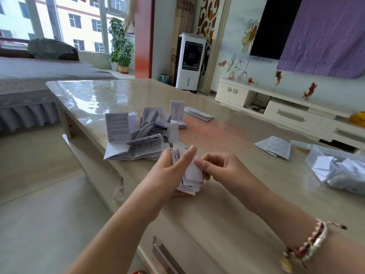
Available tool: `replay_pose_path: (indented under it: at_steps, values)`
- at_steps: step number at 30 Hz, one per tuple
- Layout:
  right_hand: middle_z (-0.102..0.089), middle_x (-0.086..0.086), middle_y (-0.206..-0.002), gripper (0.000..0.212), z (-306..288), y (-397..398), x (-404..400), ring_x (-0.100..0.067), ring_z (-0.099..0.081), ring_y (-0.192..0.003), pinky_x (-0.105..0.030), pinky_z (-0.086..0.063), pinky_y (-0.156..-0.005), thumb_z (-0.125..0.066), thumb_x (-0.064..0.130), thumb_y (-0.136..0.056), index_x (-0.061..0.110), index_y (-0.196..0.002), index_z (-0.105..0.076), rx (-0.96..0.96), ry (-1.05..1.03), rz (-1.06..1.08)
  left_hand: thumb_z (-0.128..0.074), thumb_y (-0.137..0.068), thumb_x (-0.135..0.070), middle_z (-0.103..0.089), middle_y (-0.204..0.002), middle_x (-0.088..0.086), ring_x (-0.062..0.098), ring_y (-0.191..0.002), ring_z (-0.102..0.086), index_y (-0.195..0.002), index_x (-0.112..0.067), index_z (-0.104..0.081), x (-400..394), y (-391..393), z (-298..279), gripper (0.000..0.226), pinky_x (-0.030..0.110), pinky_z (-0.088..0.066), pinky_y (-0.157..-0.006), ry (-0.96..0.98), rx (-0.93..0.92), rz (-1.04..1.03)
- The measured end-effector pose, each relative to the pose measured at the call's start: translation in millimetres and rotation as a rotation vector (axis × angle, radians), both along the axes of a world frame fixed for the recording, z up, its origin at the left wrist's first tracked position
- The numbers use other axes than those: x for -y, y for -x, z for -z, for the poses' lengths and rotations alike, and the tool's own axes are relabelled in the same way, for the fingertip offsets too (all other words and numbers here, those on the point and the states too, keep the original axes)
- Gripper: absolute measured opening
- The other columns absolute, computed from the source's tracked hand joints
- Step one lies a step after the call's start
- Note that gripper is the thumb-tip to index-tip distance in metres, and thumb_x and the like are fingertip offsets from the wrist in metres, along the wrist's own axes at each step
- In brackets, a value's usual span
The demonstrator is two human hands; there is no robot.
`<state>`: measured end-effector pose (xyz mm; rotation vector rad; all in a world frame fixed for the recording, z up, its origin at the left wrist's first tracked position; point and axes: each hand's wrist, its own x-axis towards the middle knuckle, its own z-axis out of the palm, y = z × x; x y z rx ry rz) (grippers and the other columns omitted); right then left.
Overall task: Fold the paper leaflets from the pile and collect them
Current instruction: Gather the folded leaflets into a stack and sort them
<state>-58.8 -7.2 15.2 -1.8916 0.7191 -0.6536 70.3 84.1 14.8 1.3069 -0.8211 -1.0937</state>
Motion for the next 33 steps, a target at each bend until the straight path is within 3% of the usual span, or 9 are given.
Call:
replay_pose_path:
  at_steps: [4, 8, 12, 16, 19, 22, 26, 30, 33]
  values:
    - [-0.068, 0.0, -0.07, 0.013, 0.6, -11.6, 22.8, -0.005, -0.056, -0.061, -0.012, -0.043, -0.058, -0.066, 0.022, -0.089, 0.01, -0.091, -0.06, 0.0, 0.031, 0.083, -0.058, -0.095, -0.016, -0.07, -0.106, 0.017, 0.028, -0.086, -0.071, -0.118, -0.014, -0.054, -4.9, -8.4, 3.6, 0.024, 0.039, -0.06, -0.071, -0.016, -0.061, -0.012]
    - [-0.065, 0.007, -0.108, 0.033, 12.6, -27.8, 58.2, -0.006, -0.059, -0.098, -0.019, -0.048, -0.086, -0.073, 0.032, -0.083, 0.021, -0.111, -0.06, -0.164, 0.426, 0.136, -0.054, -0.097, -0.012, -0.068, -0.108, 0.021, 0.036, -0.092, -0.07, -0.118, -0.013, -0.055, -7.8, -15.1, 4.7, 0.022, 0.039, -0.06, -0.069, -0.031, -0.077, -0.021]
    - [-0.058, 0.003, -0.131, 0.048, 17.9, -54.0, 72.5, -0.016, -0.051, -0.122, -0.036, -0.041, -0.103, -0.071, 0.035, -0.083, 0.023, -0.127, -0.055, -0.345, 0.539, 0.025, -0.054, -0.096, -0.012, -0.067, -0.108, 0.022, 0.037, -0.094, -0.069, -0.117, -0.014, -0.055, -7.7, -19.9, 4.1, 0.021, 0.034, -0.058, -0.062, -0.011, -0.046, -0.022]
    - [-0.065, -0.001, -0.12, 0.035, 20.2, -65.5, 76.4, -0.022, -0.056, -0.112, -0.039, -0.046, -0.094, -0.064, 0.034, -0.088, 0.021, -0.121, -0.063, -0.493, 0.734, 0.076, -0.055, -0.096, -0.012, -0.066, -0.109, 0.021, 0.036, -0.096, -0.068, -0.114, -0.014, -0.055, -6.5, -23.2, 4.1, 0.019, 0.046, -0.058, -0.079, -0.014, -0.015, -0.017]
    - [-0.07, -0.007, -0.106, 0.022, 19.3, -62.5, 73.2, -0.026, -0.063, -0.098, -0.037, -0.05, -0.08, -0.056, 0.023, -0.092, 0.016, -0.109, -0.067, -0.499, 0.867, 0.137, -0.056, -0.096, -0.013, -0.067, -0.109, 0.02, 0.035, -0.097, -0.068, -0.114, -0.015, -0.055, -6.2, -24.2, 4.5, 0.018, 0.05, -0.056, -0.083, -0.032, 0.004, -0.011]
    - [-0.071, -0.005, -0.09, 0.015, 12.1, -49.9, 64.6, -0.025, -0.065, -0.083, -0.034, -0.05, -0.069, -0.055, 0.014, -0.089, 0.015, -0.094, -0.069, -0.42, 0.858, 0.255, -0.055, -0.096, -0.013, -0.066, -0.11, 0.021, 0.036, -0.097, -0.068, -0.113, -0.014, -0.054, -5.4, -23.7, 4.0, 0.018, 0.05, -0.056, -0.083, -0.037, 0.005, -0.012]
    - [-0.067, 0.01, -0.077, 0.013, -9.9, -16.6, 40.2, -0.005, -0.062, -0.068, -0.022, -0.052, -0.065, -0.063, 0.012, -0.085, 0.023, -0.087, -0.07, -0.252, 0.737, 0.355, -0.055, -0.096, -0.015, -0.066, -0.111, 0.02, 0.035, -0.099, -0.067, -0.114, -0.014, -0.053, -5.3, -20.3, 1.0, 0.018, 0.049, -0.055, -0.087, -0.04, -0.014, -0.028]
    - [-0.067, 0.01, -0.08, 0.02, -36.0, 15.2, 4.5, -0.005, -0.063, -0.072, -0.01, -0.046, -0.06, -0.066, 0.005, -0.083, 0.025, -0.083, -0.071, -0.147, 0.72, 0.187, -0.054, -0.097, -0.014, -0.064, -0.113, 0.024, 0.037, -0.095, -0.067, -0.117, -0.013, -0.052, -4.7, -14.9, -1.8, 0.02, 0.055, -0.051, -0.087, -0.041, -0.012, -0.032]
    - [-0.064, 0.006, -0.09, 0.023, -45.5, 27.4, -7.3, -0.012, -0.063, -0.082, -0.021, -0.053, -0.066, -0.063, 0.001, -0.087, 0.022, -0.088, -0.072, -0.114, 0.642, -0.029, -0.054, -0.097, -0.013, -0.061, -0.115, 0.03, 0.045, -0.099, -0.064, -0.12, -0.009, -0.052, -6.5, -10.3, -3.6, 0.023, 0.06, -0.048, -0.089, -0.012, -0.022, -0.002]
